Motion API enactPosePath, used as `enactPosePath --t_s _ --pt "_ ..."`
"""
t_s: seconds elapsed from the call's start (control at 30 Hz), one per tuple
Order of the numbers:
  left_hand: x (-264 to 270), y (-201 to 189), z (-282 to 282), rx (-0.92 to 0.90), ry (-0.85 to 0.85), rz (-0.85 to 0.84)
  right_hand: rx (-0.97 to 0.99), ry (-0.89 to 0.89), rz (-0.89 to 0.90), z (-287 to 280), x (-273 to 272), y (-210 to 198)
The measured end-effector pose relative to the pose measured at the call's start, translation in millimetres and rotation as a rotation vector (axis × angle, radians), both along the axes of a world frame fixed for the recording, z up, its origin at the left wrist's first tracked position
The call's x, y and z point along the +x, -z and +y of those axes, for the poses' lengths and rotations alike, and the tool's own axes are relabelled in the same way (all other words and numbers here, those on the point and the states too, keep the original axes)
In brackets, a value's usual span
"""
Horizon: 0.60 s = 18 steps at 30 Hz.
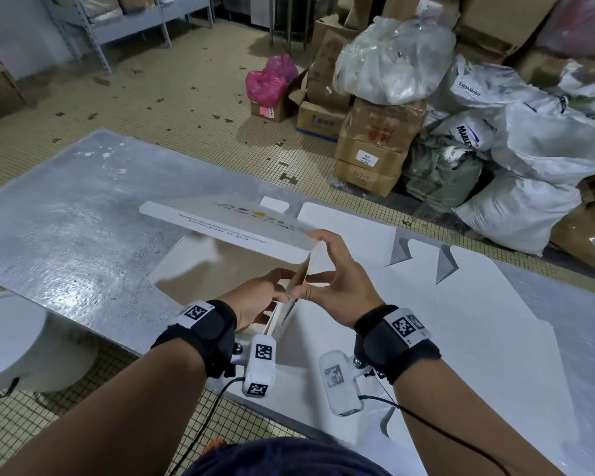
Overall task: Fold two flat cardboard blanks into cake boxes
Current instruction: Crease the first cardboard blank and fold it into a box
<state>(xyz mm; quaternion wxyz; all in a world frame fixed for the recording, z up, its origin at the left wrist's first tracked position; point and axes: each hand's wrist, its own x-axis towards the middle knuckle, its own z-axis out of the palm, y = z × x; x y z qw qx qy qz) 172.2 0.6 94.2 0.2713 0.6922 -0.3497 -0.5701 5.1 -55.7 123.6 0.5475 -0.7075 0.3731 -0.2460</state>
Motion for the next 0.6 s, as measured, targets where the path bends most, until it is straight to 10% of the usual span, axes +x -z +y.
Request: enactPosePath --t_s 0.6 --pt "-3 4 10 -0.017 0.025 -0.116 0.033 0.009 -0.034 -4 1 26"
